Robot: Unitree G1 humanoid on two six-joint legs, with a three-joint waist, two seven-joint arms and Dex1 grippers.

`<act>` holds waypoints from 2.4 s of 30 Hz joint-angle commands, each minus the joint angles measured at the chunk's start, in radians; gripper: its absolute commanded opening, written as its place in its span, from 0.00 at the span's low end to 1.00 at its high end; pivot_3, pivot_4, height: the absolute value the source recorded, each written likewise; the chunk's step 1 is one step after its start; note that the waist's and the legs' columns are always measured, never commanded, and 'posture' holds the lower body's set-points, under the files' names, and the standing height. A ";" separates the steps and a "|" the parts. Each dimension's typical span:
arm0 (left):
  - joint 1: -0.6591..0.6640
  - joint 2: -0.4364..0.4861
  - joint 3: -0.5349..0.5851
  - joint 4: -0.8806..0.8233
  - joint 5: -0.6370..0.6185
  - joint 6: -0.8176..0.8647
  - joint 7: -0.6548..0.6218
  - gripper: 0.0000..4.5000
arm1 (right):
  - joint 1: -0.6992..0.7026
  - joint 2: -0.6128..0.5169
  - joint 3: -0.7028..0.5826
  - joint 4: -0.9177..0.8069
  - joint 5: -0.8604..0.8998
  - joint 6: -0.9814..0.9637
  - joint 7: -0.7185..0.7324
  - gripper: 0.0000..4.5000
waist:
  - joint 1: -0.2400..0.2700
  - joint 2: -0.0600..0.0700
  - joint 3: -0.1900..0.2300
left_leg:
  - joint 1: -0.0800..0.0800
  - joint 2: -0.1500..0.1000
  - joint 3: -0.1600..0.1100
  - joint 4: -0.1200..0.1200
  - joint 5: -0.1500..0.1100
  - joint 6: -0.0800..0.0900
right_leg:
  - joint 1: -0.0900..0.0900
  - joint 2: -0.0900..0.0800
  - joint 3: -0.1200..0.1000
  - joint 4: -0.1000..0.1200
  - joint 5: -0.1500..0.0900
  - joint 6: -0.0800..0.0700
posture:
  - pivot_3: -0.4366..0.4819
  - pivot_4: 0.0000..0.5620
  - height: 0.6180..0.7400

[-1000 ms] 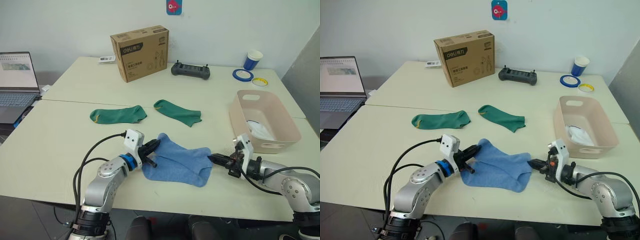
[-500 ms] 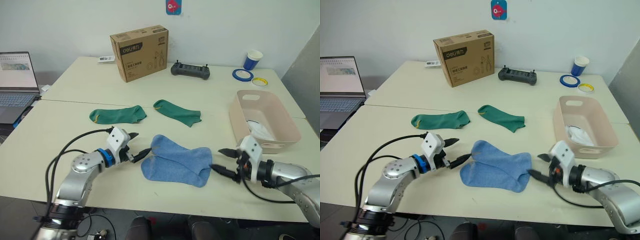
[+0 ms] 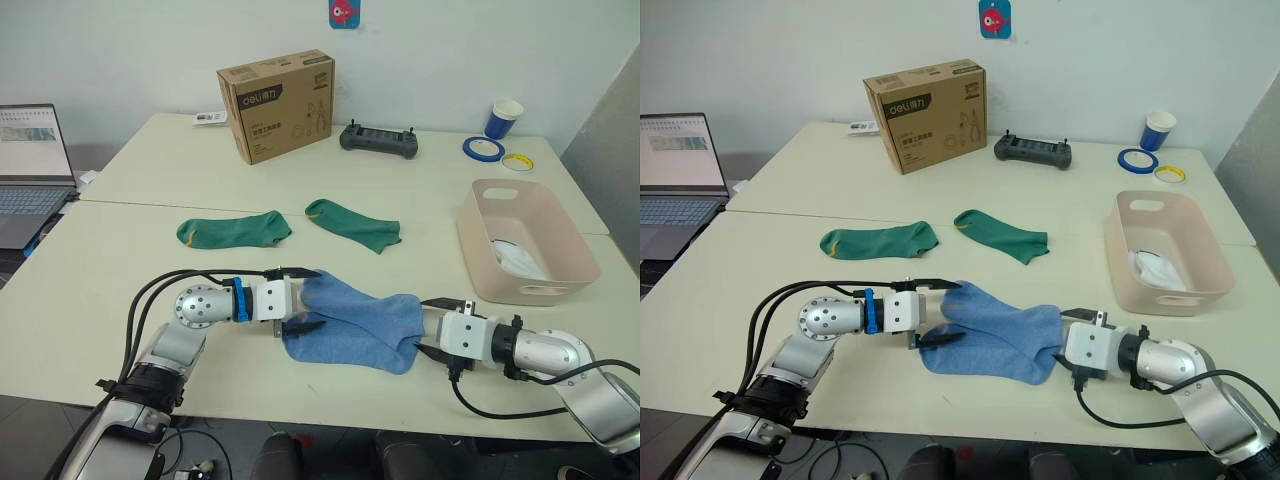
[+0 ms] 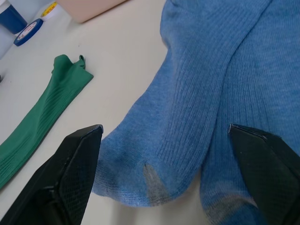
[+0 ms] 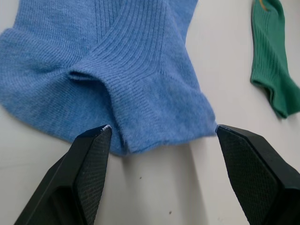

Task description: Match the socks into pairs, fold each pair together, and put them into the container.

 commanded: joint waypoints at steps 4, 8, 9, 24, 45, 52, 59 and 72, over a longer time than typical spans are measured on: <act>-0.052 -0.014 -0.013 0.080 0.079 -0.070 0.077 0.99 | -0.056 0.040 0.027 0.020 -0.048 -0.090 0.027 0.85 | 0.000 0.000 0.000 | 0.000 0.000 0.000 0.001 0.000 0.000 | 0.001 0.000 0.000 0.000 0.000 0.000 | 0.48 0.27 1.00; -0.042 -0.021 -0.016 0.065 0.068 -0.067 0.076 0.99 | -0.080 0.054 0.036 0.033 -0.064 -0.122 0.046 0.85 | 0.000 0.000 0.000 | 0.000 0.000 0.001 0.002 0.000 0.000 | 0.001 0.000 0.001 0.000 0.001 0.001 | 0.48 0.27 1.00; -0.041 -0.022 -0.017 0.066 0.069 -0.068 0.077 0.99 | -0.085 0.057 0.039 0.037 -0.064 -0.128 0.051 0.85 | 0.000 0.000 0.000 | 0.000 0.000 0.001 0.002 0.000 0.000 | 0.001 0.000 0.001 0.000 0.001 0.001 | 0.48 0.27 1.00; -0.054 -0.050 -0.015 0.068 0.021 -0.027 0.059 0.06 | -0.056 0.180 -0.075 0.014 0.159 -0.015 0.078 0.15 | 0.001 0.000 0.000 | 0.000 0.000 0.000 0.002 0.000 0.000 | 0.002 0.000 0.000 0.001 0.002 0.000 | 0.48 0.27 1.00; -0.071 0.072 0.039 -0.179 -0.233 0.295 -0.186 0.00 | -0.079 0.156 -0.229 -0.173 0.512 0.332 0.129 0.01 | -0.001 0.000 0.000 | 0.000 0.000 -0.001 0.002 0.000 0.000 | 0.001 0.000 0.000 0.001 0.002 0.001 | 0.48 0.27 1.00; 0.000 0.285 0.066 -0.487 -0.449 0.673 -0.384 0.00 | -0.003 0.122 -0.279 -0.376 0.854 0.618 0.104 0.01 | -0.001 0.000 0.000 | 0.000 0.001 -0.002 0.002 0.000 0.000 | 0.002 0.001 -0.002 0.002 0.000 0.000 | 0.48 0.27 1.00; 0.065 0.420 0.033 -0.610 -0.519 0.928 -0.462 0.00 | 0.088 0.146 -0.294 -0.382 1.026 0.732 0.009 0.01 | -0.002 0.000 0.000 | 0.001 0.001 -0.002 0.002 0.000 0.000 | 0.002 -0.001 -0.001 0.001 -0.002 -0.004 | 0.48 0.27 1.00; -0.041 0.240 -0.060 -0.421 -0.370 0.892 -0.407 0.00 | -0.037 0.130 -0.218 -0.111 0.779 0.639 0.048 0.01 | -0.002 0.000 0.000 | 0.000 0.002 -0.002 0.002 0.000 0.000 | 0.001 0.002 0.000 0.001 0.000 -0.001 | 0.48 0.27 1.00</act>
